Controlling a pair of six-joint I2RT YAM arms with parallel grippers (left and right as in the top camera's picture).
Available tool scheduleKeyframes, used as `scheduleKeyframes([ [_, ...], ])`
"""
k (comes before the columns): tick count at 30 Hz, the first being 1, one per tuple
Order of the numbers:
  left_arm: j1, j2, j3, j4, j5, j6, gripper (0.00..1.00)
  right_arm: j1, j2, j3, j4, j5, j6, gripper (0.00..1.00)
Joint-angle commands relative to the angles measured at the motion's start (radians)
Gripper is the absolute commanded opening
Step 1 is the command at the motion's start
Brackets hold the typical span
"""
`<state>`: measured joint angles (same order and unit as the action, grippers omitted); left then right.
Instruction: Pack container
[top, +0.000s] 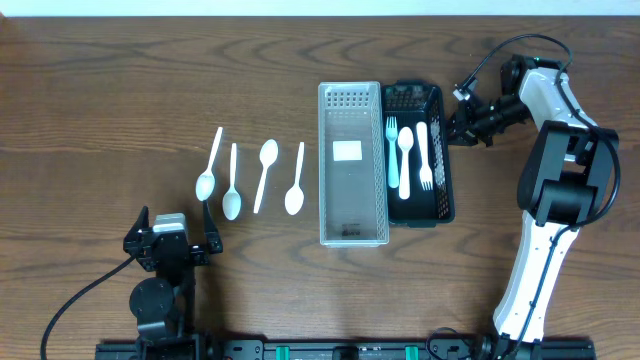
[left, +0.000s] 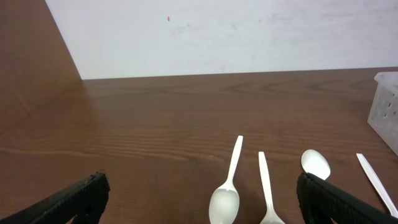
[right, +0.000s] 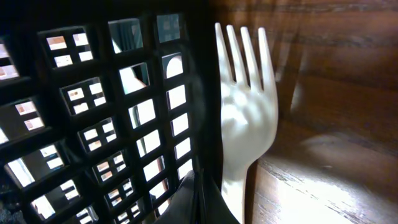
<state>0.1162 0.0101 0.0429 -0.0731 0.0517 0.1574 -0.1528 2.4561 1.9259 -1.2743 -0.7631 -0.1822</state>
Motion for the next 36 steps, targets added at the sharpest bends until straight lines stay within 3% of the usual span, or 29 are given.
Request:
scheduleKeyframes([
  [1, 0.003, -0.006, -0.029, -0.014, 0.0, 0.01, 0.98, 0.008, -0.006, -0.008, 0.0, -0.001, -0.017, 0.01],
  [26, 0.003, -0.006, -0.029, -0.014, 0.0, 0.01, 0.98, 0.016, -0.006, -0.008, 0.008, 0.064, -0.013, 0.01],
  [36, 0.003, -0.006, -0.029, -0.014, 0.0, 0.01, 0.98, 0.029, 0.009, -0.008, 0.01, 0.217, 0.018, 0.01],
])
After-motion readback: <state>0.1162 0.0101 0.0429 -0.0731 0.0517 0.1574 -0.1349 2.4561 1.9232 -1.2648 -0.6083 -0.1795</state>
